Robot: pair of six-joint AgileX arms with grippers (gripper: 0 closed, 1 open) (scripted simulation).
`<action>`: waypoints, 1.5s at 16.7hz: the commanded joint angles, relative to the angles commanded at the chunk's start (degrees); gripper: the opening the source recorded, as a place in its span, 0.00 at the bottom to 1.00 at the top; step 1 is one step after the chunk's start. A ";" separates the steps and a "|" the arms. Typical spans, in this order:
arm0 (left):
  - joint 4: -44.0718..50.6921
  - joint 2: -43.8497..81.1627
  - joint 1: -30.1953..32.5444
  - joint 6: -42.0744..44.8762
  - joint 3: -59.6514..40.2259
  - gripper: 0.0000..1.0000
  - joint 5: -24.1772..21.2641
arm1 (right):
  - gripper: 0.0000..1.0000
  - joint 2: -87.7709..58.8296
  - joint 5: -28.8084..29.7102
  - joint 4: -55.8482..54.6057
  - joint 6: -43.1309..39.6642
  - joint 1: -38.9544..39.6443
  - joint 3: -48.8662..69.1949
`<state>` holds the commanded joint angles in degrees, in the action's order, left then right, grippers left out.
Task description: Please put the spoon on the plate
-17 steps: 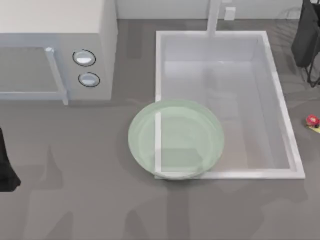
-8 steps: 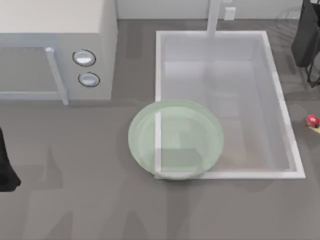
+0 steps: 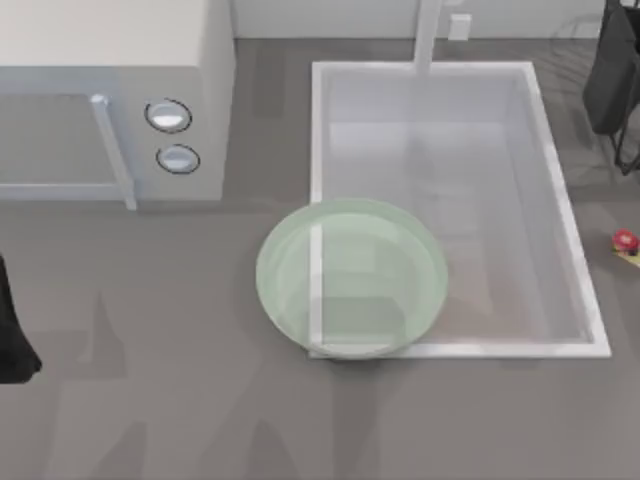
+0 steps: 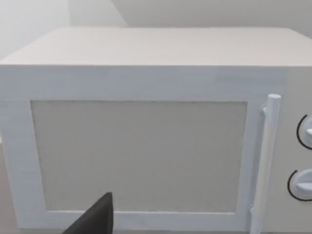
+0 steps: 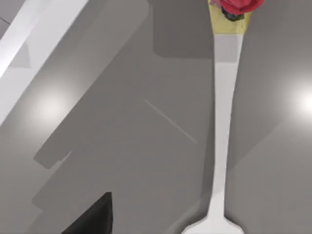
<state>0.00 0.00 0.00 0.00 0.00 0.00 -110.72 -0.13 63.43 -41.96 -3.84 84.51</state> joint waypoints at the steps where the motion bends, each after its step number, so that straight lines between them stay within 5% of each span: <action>1: 0.00 0.00 0.00 0.00 0.00 1.00 0.00 | 1.00 -0.09 0.00 -0.18 0.02 -0.02 -0.13; 10: 0.00 0.00 0.00 0.00 0.00 1.00 0.00 | 1.00 -7.85 0.04 -18.85 0.24 -0.14 -10.86; 15: 0.00 0.00 0.00 0.00 0.00 1.00 0.00 | 1.00 -8.67 0.05 -20.44 0.23 -0.14 -11.92; 25: 0.00 0.00 0.00 0.00 0.00 1.00 0.00 | 0.25 -8.67 0.05 -20.44 0.23 -0.14 -11.92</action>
<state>0.00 0.00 0.00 0.00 0.00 0.00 -119.39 -0.08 42.98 -41.72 -3.98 72.59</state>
